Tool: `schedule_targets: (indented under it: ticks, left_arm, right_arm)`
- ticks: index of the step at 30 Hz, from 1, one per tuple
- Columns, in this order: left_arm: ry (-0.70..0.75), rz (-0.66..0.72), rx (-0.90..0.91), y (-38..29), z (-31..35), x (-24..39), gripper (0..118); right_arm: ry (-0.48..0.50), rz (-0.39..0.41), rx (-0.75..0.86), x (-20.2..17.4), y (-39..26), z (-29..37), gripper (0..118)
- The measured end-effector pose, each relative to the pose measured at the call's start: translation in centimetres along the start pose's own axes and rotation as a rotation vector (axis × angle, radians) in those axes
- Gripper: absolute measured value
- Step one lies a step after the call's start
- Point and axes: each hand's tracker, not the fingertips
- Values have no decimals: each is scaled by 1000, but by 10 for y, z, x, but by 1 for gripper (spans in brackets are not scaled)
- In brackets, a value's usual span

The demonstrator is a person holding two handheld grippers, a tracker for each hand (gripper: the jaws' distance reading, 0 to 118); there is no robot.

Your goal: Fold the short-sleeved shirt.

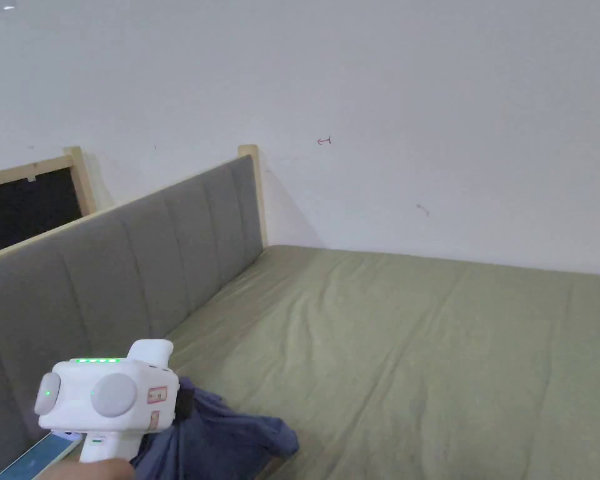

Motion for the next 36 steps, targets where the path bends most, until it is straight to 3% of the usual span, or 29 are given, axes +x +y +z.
schedule_targets:
  ticks: [9,15,20,24,31,32,34,35,36]
  left_arm:
    - [-300,-207,387,98,163,133,0]
    - [-488,-279,362,117,191,232,0]
    - [-657,-316,217,102,145,315,0]
    - [-704,-354,-4,60,62,390,0]
    - [-639,-264,-499,-58,-90,463,2]
    - [-627,-247,-529,-68,-103,464,18]
    - [-624,-186,-533,-86,-116,458,88]
    - [-605,-180,-538,-89,-120,456,102]
    - [-622,-163,-543,-91,-122,451,100]
  right_arm:
    - [-49,-48,113,36,17,51,1]
    - [-123,-68,166,68,22,91,1]
    - [-201,-70,167,98,17,113,1]
    - [-261,-108,138,121,4,119,1]
    - [-293,-178,38,142,-26,105,1]
    - [-294,-179,26,143,-29,103,1]
    - [-290,-185,0,143,-35,97,1]
    - [-287,-188,-12,143,-38,95,1]
    - [-281,-191,-24,142,-39,92,1]
